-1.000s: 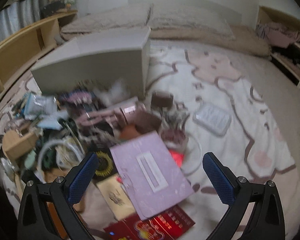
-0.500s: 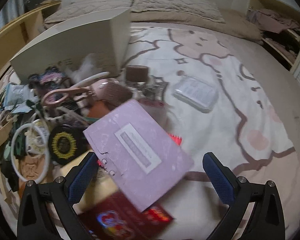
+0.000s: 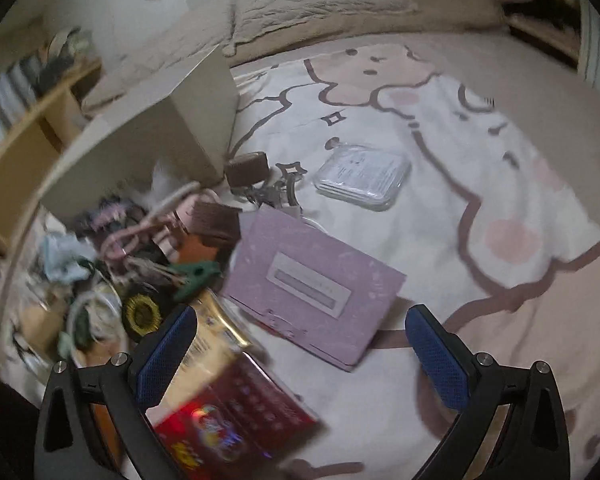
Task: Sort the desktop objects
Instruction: 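Lower the right gripper onto the purple card box while the left gripper reaches the oval wooden lid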
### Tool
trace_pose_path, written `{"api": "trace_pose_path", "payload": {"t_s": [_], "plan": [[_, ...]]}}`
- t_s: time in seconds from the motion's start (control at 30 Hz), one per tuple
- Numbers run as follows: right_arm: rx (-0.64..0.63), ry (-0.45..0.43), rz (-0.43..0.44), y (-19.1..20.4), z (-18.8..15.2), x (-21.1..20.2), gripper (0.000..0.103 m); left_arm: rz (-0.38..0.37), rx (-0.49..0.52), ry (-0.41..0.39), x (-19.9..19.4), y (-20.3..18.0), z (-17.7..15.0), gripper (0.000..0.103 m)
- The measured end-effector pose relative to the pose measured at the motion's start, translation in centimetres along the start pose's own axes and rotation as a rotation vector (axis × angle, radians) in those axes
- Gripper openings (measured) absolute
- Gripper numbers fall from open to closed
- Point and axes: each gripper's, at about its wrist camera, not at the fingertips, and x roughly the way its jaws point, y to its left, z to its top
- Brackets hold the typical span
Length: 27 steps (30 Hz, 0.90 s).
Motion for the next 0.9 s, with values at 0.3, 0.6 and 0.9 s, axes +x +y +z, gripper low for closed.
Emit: {"api": "trace_pose_path", "payload": {"t_s": [0.3,0.6,0.9], "plan": [[0.192,0.033,-0.009,-1.0,0.8,2.3,0.103,0.012,0.021,0.009,0.4,-0.2,-0.2,0.103],[0.213,0.062,-0.036,0.0,1.5,4.1,0.103,-0.008,0.021,0.098,1.7,-0.1,-0.7,0.103],[0.123,0.095,-0.158,1.1,1.2,5.3,0.103,0.0,0.019,0.235,3.9,0.1,-2.1,0.103]]}}
